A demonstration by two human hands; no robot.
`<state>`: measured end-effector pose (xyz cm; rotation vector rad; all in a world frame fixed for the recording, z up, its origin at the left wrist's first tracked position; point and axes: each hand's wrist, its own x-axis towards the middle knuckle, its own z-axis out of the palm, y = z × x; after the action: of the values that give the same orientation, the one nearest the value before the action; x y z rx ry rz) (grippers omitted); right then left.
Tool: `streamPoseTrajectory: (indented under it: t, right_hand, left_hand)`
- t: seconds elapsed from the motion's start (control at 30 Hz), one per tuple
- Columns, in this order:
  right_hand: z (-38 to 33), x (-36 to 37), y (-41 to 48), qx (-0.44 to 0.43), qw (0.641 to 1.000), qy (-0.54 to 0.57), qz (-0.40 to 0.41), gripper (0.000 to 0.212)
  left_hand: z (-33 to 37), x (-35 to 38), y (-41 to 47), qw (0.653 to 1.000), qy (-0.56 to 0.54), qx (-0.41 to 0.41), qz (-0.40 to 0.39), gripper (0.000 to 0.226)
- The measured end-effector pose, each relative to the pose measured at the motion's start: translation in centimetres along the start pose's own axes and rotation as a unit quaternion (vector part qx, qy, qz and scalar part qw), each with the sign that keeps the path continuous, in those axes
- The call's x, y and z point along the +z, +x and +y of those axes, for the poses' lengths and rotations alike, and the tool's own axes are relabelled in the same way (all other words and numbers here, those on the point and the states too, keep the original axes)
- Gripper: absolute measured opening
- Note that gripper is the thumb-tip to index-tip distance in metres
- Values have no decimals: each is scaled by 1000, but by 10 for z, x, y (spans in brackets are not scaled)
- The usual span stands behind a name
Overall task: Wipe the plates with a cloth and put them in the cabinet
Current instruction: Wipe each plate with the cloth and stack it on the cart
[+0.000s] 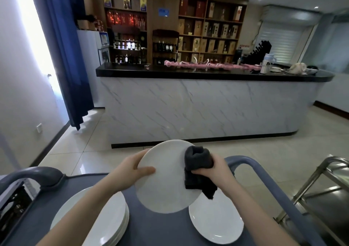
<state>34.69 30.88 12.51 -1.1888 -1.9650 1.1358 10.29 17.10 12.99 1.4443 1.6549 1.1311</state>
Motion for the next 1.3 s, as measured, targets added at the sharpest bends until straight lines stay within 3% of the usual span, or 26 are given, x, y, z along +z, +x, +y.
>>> streamPoseTrajectory:
  t: [0.1,0.2,0.4,0.47,0.53,0.63,0.73,0.87,1.03,1.17,1.23,1.3]
  right_hand:
    - [-27,4,12,-79,994,-73,-20,39]
    - [-43,7,17,-115,989,-92,-26,35]
    - [-32,9,14,-68,997,23,-5,33]
    - [-16,14,4,-29,994,106,22,30]
    - [0,25,-8,41,969,238,58,30]
    - [18,49,-25,124,897,419,69,27]
    - [27,62,-34,177,858,480,40,27]
    - [25,43,-30,154,911,381,35,37]
    - [-10,-8,-15,0,992,124,-9,38]
    - [-50,-24,-6,-124,990,-13,-68,36]
    - [-58,-27,-3,-136,989,10,-63,32]
    - [-55,-28,-3,-120,988,80,-45,31]
  left_hand:
    - [11,-3,5,994,95,33,-35,52]
    - [12,-1,5,995,85,44,-6,50]
    - [4,6,-4,998,-26,20,49,35]
    - [1,8,-8,994,-83,7,66,33]
    - [-2,11,-12,983,-156,4,96,33]
    - [-8,23,-13,957,-250,-14,149,33]
    - [-10,34,-14,941,-298,-34,158,31]
    - [-8,26,-13,956,-258,-43,130,34]
    - [22,-3,-8,996,-89,1,24,38]
    - [52,-9,1,997,40,18,-62,34]
    - [58,-9,3,998,31,24,-46,31]
    - [59,-7,3,999,7,39,23,25]
